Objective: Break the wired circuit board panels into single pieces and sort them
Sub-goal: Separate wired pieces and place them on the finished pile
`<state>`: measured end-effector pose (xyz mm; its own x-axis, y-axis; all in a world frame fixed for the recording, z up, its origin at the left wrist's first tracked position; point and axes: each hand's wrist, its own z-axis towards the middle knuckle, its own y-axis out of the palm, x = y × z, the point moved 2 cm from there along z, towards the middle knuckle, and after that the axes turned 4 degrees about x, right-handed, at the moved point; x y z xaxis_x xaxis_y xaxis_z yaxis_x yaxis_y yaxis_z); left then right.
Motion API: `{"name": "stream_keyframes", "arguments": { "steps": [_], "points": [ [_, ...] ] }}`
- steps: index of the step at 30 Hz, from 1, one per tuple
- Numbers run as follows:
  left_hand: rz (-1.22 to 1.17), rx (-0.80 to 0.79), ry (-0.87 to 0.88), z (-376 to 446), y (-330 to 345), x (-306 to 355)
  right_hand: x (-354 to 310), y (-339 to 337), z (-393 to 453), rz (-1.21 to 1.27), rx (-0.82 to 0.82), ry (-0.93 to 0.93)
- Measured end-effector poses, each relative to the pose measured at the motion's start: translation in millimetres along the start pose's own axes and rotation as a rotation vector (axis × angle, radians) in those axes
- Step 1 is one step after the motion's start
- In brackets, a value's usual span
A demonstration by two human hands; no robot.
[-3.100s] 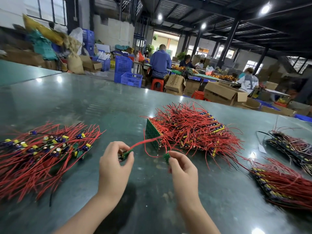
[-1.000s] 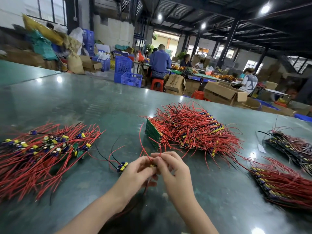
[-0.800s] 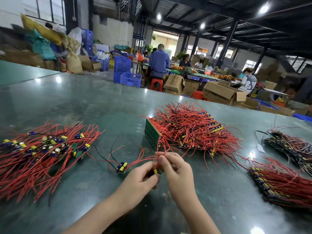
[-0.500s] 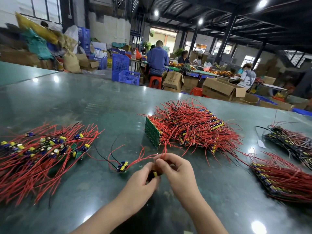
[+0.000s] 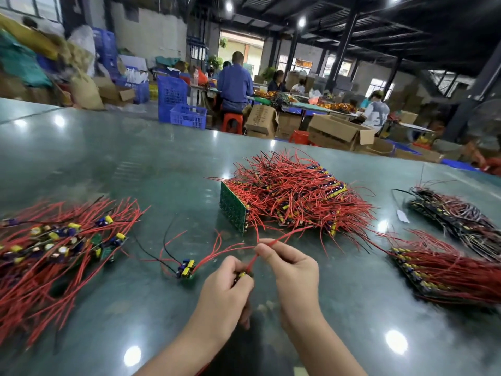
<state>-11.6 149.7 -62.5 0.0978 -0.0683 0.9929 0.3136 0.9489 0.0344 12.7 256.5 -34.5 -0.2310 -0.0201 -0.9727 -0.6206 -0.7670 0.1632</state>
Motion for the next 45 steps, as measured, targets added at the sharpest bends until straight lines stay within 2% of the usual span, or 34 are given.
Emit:
{"name": "stream_keyframes", "arguments": {
  "steps": [5, 8, 14, 16, 20, 24, 28, 30, 33, 36, 40, 43, 45],
  "points": [
    [0.098, -0.034, 0.036, -6.7, -2.9, 1.3, -2.0, -8.6, 9.4, 0.054, 0.064, 0.025],
    [0.152, -0.061, 0.044, -12.2, -4.6, 4.0, -3.8, -17.3, 16.7, 0.001, 0.096, -0.008],
    [0.283, -0.049, 0.121, -11.5, -9.2, 3.1, -11.5, -22.9, 23.3, -0.145, -0.032, -0.088],
    [0.25, -0.081, 0.11, -12.4, -9.4, 2.9, -13.9, -24.0, 24.5, -0.18, -0.066, -0.12],
    [0.007, -0.101, -0.022, -9.3, -10.4, 0.3, -16.4, -26.2, 27.1, -0.149, -0.133, -0.059],
    [0.074, -0.117, 0.02, -5.9, -8.3, -4.0, -12.8, -32.1, 33.0, -0.012, -0.057, 0.061],
    [0.182, -0.066, 0.101, -6.3, -11.1, -4.8, -14.4, -38.8, 38.1, 0.07, -0.054, 0.128],
    [0.202, -0.049, 0.115, -6.1, -14.5, -5.5, -17.6, -43.5, 41.1, 0.04, -0.022, 0.08],
    [0.194, -0.083, 0.101, -6.7, -13.3, -3.6, -18.8, -45.4, 41.3, -0.129, 0.083, -0.112],
    [0.21, -0.142, 0.098, -8.2, -6.2, -2.2, -18.4, -43.5, 37.6, -0.096, 0.169, -0.179],
    [0.071, -0.196, -0.018, -6.9, -8.6, -1.2, -11.7, -38.9, 37.1, -0.015, 0.214, -0.159],
    [-0.051, -0.223, -0.088, -5.8, -11.0, -0.7, -9.3, -38.6, 36.0, -0.03, 0.246, -0.221],
    [-0.168, -0.167, -0.123, -4.5, -10.6, 1.9, -7.9, -39.5, 38.8, -0.012, 0.197, -0.157]
  ]
}}
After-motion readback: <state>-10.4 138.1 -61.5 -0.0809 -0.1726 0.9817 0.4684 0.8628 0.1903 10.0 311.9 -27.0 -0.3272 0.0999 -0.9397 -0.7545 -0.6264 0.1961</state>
